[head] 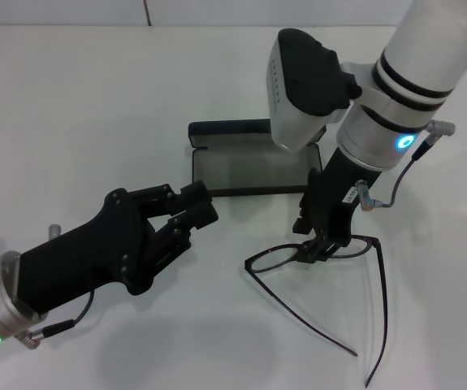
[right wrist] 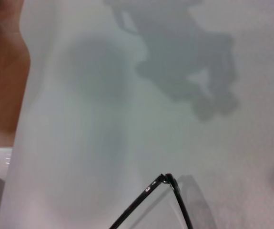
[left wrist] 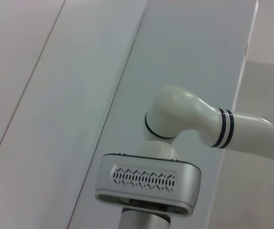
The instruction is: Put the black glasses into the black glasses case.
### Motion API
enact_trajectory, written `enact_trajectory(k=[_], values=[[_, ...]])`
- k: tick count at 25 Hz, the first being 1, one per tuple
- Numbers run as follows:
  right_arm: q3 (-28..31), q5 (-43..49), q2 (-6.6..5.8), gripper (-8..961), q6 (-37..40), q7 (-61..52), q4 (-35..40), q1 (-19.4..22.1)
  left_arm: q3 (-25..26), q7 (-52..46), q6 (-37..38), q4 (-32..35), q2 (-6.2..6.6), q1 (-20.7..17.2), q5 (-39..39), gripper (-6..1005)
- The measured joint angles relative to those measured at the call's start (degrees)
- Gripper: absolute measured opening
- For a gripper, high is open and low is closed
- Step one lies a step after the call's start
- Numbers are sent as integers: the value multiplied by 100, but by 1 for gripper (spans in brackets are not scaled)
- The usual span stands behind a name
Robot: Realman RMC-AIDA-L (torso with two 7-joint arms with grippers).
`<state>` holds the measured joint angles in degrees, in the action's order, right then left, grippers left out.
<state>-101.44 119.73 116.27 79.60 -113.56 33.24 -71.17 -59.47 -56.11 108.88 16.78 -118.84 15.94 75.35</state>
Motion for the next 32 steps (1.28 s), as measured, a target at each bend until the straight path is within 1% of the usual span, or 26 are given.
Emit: enact_trajectory(k=[6, 17, 22, 27, 32], values=[[-301, -146, 0, 365, -222, 7, -115, -3, 5, -9, -2, -15, -9, -3, 0, 186], [-315, -294, 0, 350, -275, 162, -131, 6, 6, 4, -136, -138, -10, 47, -2, 183], [-315, -294, 0, 212, -263, 163, -130, 4, 6, -5, -139, -141, -16, 29, -4, 181], [-330, -295, 0, 124, -251, 126, -132, 45, 6, -5, -139, -141, -16, 34, -4, 179], [-337, -305, 0, 107, -253, 116, -138, 95, 1, -9, -139, -140, -17, 38, -4, 177]])
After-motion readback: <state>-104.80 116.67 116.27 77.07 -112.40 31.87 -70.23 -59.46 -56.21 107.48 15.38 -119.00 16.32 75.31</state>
